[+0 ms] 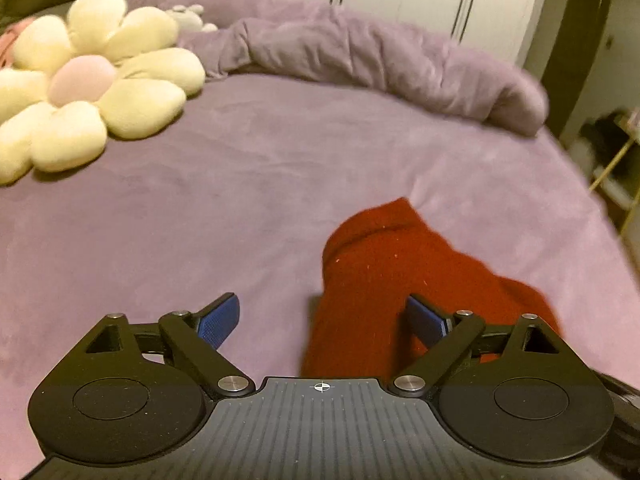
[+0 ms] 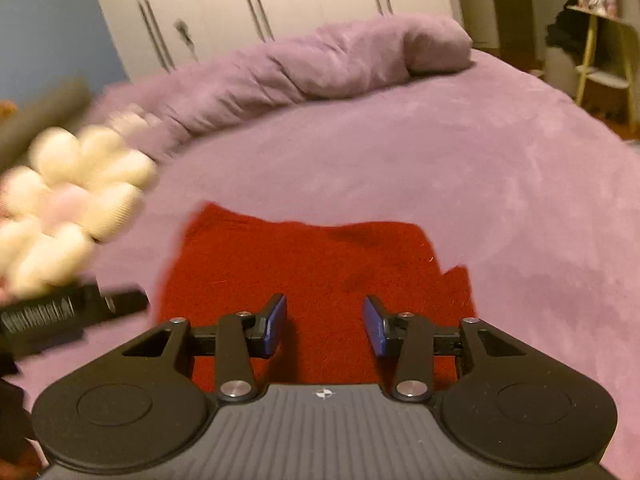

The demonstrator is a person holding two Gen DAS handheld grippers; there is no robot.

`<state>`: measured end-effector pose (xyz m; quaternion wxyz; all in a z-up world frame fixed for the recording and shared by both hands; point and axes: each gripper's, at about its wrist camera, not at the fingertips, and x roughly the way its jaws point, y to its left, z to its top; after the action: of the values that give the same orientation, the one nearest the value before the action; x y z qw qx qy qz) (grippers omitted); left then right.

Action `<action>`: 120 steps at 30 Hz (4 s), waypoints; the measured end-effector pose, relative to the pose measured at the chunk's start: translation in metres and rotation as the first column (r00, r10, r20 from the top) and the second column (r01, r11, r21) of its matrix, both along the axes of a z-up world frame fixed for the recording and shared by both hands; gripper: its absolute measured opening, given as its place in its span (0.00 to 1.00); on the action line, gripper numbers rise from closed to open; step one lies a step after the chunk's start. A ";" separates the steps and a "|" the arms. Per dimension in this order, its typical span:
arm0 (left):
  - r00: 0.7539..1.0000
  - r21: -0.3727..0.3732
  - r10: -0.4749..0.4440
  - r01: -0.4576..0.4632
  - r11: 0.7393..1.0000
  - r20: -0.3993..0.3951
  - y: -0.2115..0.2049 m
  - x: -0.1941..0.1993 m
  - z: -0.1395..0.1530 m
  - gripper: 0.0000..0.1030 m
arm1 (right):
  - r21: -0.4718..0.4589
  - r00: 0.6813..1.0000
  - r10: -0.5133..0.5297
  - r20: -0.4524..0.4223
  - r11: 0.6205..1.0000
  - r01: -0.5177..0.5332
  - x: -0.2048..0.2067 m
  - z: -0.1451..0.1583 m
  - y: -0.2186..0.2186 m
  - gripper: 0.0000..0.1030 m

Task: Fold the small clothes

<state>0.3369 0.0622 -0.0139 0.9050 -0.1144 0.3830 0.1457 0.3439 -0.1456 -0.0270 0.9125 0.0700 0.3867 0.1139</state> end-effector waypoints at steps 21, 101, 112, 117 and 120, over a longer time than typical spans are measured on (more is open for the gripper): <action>0.985 0.033 -0.138 0.136 0.990 0.101 -0.023 -0.039 -0.016 0.96 | 0.083 0.992 -0.084 0.093 0.994 0.077 -0.025 -0.027 -0.065 0.74; 0.970 0.122 -0.185 0.205 0.971 -0.157 -0.069 -0.230 0.021 1.00 | -0.279 0.994 -0.007 -0.111 0.960 -0.024 -0.223 0.039 -0.047 0.96; 0.967 0.124 -0.194 0.215 0.969 -0.164 -0.069 -0.230 0.022 1.00 | -0.276 0.994 -0.002 -0.107 0.961 -0.028 -0.224 0.041 -0.045 0.96; 0.967 0.126 -0.196 0.217 0.968 -0.164 -0.070 -0.231 0.022 1.00 | -0.273 0.994 0.002 -0.105 0.961 -0.031 -0.224 0.042 -0.043 0.96; 0.966 0.133 -0.197 0.220 0.966 -0.167 -0.071 -0.231 0.021 1.00 | -0.273 0.994 0.001 -0.106 0.962 -0.030 -0.224 0.042 -0.043 0.96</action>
<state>0.1061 -0.0084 0.0070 0.8894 0.0069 0.4490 0.0862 0.1202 -0.1888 0.0149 0.8909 -0.0542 0.4466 0.0625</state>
